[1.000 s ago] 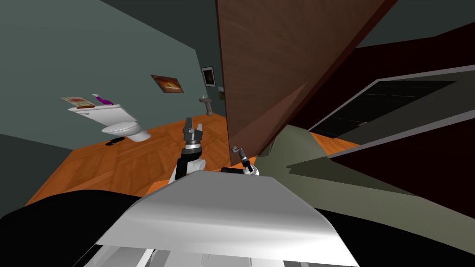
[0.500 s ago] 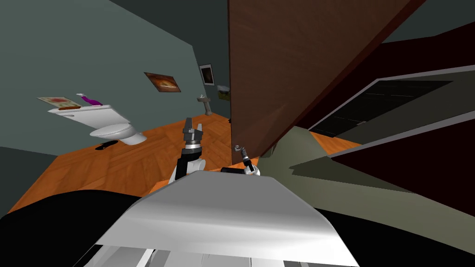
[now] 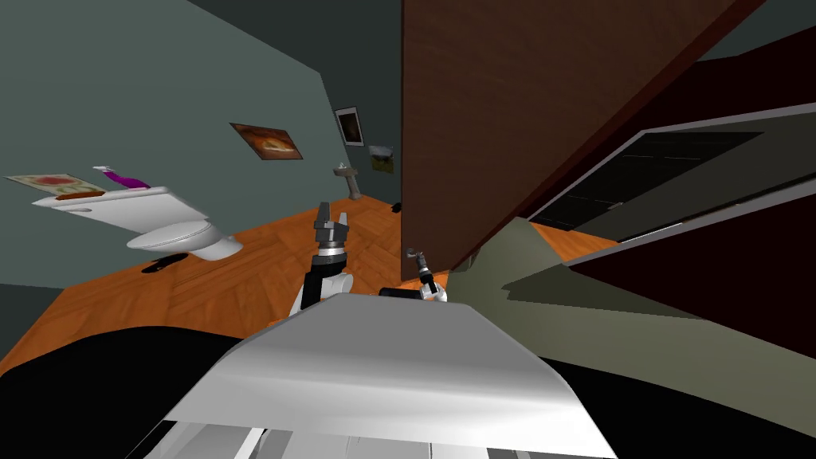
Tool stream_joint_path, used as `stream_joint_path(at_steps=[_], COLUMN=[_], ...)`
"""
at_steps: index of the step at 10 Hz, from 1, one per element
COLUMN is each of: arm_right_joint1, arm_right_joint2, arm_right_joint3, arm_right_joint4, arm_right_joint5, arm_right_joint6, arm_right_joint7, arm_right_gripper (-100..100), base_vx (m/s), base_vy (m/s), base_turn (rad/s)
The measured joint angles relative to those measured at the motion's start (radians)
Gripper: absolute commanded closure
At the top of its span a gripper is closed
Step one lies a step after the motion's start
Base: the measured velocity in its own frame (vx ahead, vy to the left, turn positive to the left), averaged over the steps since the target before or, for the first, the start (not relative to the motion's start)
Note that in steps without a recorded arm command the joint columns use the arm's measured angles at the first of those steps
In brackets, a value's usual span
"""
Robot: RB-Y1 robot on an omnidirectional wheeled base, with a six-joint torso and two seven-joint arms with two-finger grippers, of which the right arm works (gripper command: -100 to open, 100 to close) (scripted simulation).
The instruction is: Push the door open
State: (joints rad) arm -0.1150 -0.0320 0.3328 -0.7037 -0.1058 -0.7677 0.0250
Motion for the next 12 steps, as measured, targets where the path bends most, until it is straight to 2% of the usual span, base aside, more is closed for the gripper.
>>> stream_joint_path(at_steps=[2,3,4,5,7,12], arm_right_joint1=[-0.006,0.002,-0.001,-0.012,-0.006,-0.016], arm_right_joint2=[0.001,-0.008,-0.013,-0.013,-0.013,-0.007], arm_right_joint3=[-0.019,-0.027,-0.038,-0.051,-0.074,-0.135], arm_right_joint4=[0.006,-0.003,0.008,0.031,0.020,0.032], arm_right_joint5=[-0.007,-0.009,-0.013,-0.017,-0.024,-0.043], arm_right_joint6=[-0.006,0.001,0.001,-0.008,-0.006,-0.011], arm_right_joint7=[0.001,0.001,0.003,0.006,0.018,0.032], arm_right_gripper=[100,100,100,100,100,100], base_vx=[0.074,0.139,0.155,0.180,0.152,0.144], base_vy=[0.074,0.155,0.134,0.139,0.132,0.129], base_turn=[-0.048,-0.076,-0.067,-0.052,-0.048,-0.061])
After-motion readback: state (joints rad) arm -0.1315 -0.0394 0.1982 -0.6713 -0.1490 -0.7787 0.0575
